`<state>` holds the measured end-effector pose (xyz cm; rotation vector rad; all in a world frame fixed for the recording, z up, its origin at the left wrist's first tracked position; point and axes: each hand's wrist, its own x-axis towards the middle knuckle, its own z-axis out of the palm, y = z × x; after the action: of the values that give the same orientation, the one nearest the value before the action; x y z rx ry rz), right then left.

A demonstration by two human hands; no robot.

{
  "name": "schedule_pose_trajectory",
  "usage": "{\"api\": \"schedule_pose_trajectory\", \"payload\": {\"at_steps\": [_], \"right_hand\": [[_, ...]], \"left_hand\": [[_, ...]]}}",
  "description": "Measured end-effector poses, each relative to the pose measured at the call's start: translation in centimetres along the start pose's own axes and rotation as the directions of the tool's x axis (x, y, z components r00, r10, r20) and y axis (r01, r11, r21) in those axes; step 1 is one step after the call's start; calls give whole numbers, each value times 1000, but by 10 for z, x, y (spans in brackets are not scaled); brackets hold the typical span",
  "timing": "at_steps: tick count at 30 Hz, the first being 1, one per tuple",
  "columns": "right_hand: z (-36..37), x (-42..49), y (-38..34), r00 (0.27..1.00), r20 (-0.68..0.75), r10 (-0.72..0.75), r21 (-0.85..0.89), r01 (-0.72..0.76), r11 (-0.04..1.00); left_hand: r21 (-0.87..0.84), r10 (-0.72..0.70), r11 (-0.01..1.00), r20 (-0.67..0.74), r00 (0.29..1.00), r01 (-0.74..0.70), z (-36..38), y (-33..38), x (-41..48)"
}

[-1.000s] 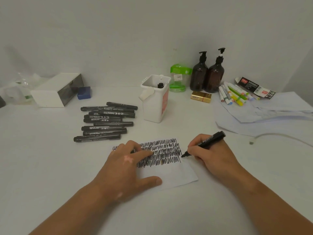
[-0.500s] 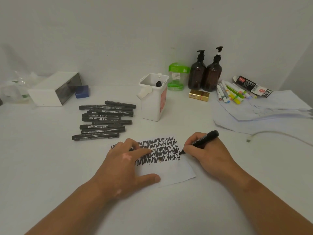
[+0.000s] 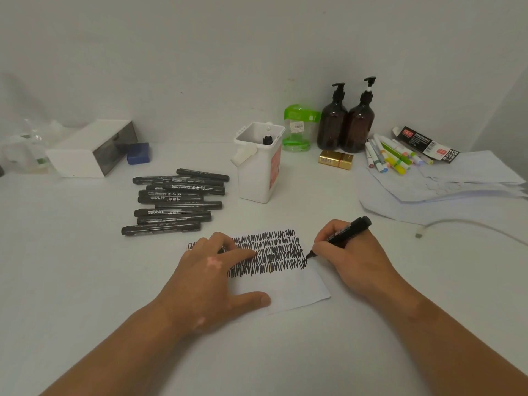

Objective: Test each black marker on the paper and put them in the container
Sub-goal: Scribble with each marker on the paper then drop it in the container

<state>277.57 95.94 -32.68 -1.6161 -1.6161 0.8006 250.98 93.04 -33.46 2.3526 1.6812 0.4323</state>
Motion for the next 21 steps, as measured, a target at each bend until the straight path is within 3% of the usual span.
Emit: {"api": "schedule_pose_trajectory", "payload": {"at_steps": [6,9,11,13,16,21], "right_hand": [[0,-1,-3,1000,-12,25,35,-24,999],[-3,-1,-4,995,-89,39,267,-14,964],[-7,0,-6,995,-86,54,461,-8,888],[-10,0,-9,999,-46,21,551,8,834],[-9,-2,-14,998,18,-55,608,33,793],[-7,-9,-22,971,185,-154,760,-42,649]], "left_hand": [[10,-6,1000,3,1000,6,0,2,0],[-48,5,999,-24,1000,-6,-3,4,-1],[-188,7,982,-139,990,-33,-6,7,-1],[-393,-53,918,-263,963,-57,-8,6,0],[-576,-131,814,-306,943,-74,-10,4,0],[-797,-258,604,-180,949,13,-11,0,2]]}}
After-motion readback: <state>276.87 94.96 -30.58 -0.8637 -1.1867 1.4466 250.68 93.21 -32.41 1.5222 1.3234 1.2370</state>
